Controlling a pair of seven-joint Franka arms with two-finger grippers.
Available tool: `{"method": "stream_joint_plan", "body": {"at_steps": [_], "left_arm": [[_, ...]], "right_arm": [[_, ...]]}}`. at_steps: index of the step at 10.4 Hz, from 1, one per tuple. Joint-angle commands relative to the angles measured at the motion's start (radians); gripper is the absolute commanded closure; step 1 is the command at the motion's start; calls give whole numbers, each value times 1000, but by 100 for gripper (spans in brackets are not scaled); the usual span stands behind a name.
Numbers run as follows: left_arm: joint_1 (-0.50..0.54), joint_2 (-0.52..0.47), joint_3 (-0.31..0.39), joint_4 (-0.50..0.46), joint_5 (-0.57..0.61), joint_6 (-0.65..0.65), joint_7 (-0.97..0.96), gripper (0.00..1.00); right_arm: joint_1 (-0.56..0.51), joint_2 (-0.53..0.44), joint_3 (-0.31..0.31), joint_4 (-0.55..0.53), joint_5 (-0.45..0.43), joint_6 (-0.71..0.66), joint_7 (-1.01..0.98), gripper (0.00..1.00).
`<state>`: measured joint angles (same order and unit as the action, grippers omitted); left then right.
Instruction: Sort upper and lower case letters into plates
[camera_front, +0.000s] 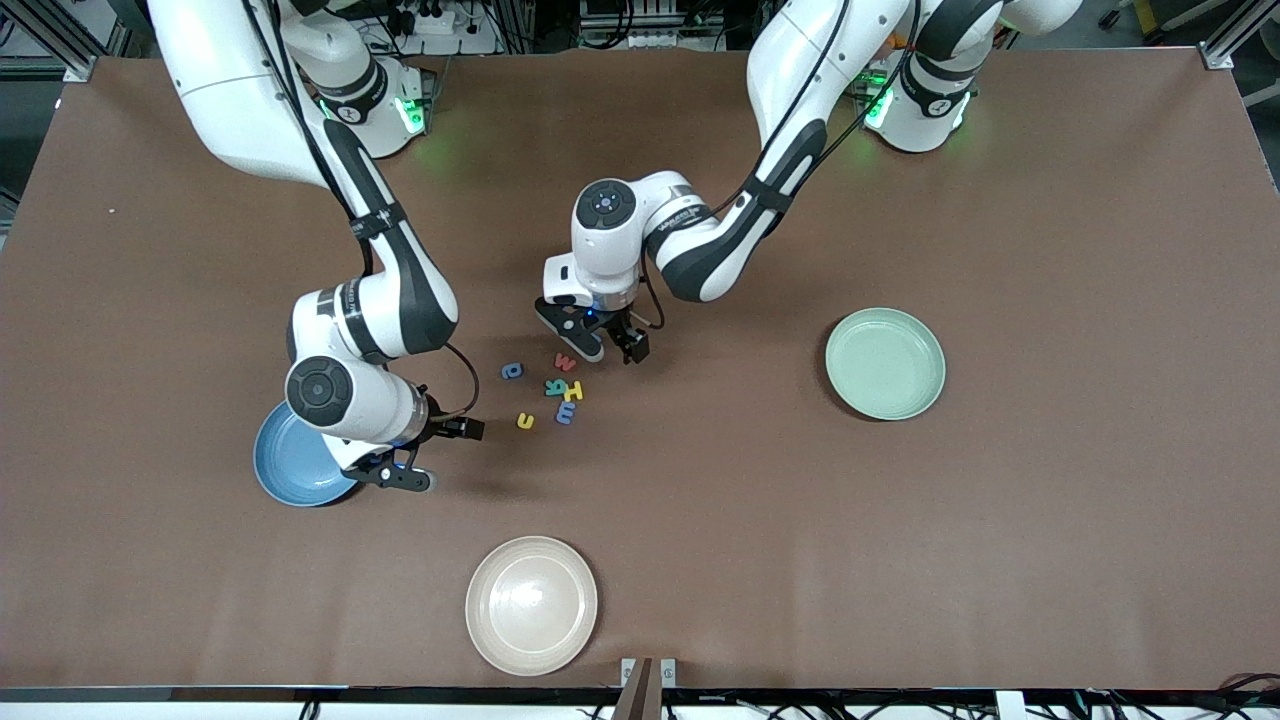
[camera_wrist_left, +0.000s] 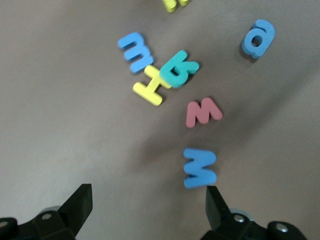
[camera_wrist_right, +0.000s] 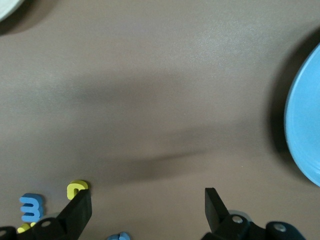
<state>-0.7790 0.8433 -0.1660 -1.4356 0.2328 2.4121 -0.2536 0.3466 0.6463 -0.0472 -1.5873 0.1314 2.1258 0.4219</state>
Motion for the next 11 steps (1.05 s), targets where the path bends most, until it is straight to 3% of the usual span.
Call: {"method": "stream_joint_plan", "body": {"at_steps": [1,9,11], "left_arm": [[-8,85,-1,84,3,65,21,0],[-43,96,-1,75,-4,64,-35,2],[-54,96,-1,64,-4,56,-35,16]], "right_arm": [[2,15,-2,13,7,5,9,0],[-8,13,-6,13,-18,3,5,0],[-9,13,-6,13,-30,3,6,0]]}}
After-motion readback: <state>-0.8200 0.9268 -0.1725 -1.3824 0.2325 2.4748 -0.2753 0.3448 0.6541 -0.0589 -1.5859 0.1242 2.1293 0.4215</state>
